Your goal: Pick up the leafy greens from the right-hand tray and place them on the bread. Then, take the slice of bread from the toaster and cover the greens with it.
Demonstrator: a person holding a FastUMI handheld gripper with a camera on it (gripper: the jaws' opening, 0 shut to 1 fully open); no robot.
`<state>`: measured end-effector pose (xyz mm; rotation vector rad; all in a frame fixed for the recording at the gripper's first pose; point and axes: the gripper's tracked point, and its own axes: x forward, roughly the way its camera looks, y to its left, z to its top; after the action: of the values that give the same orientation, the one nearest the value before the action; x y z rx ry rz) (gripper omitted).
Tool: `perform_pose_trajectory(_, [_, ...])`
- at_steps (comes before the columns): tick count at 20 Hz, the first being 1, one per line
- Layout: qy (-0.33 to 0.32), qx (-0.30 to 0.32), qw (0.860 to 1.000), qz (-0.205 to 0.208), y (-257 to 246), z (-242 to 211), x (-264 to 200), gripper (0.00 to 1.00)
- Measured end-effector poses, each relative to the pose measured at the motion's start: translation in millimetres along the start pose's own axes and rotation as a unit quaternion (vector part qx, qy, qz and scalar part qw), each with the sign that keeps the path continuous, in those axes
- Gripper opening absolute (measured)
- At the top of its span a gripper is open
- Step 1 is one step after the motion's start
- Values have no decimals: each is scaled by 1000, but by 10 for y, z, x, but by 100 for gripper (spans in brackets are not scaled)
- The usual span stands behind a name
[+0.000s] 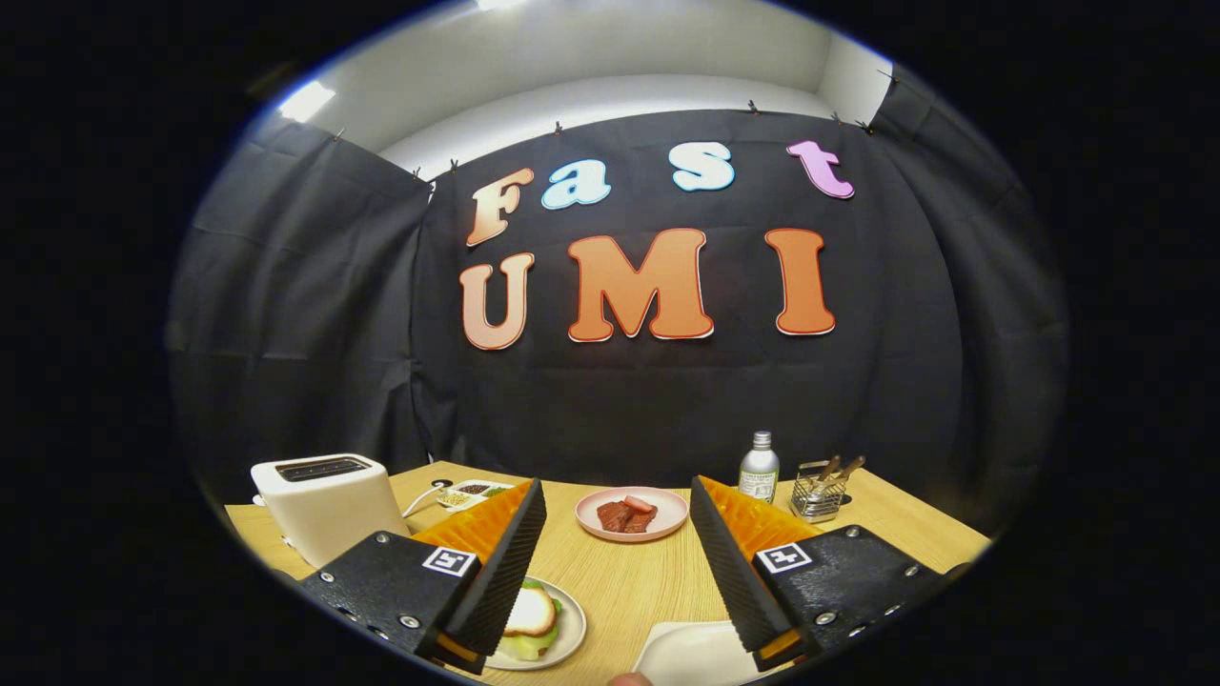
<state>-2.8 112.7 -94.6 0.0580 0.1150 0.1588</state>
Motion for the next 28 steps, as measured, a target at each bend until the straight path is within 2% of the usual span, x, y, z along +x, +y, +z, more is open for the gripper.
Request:
perform_pose_trajectory(9, [11,16,1000,14,54,-15,-35,91])
perform_pose_trajectory(28, [9,0,1000,18,100,-18,-68,91])
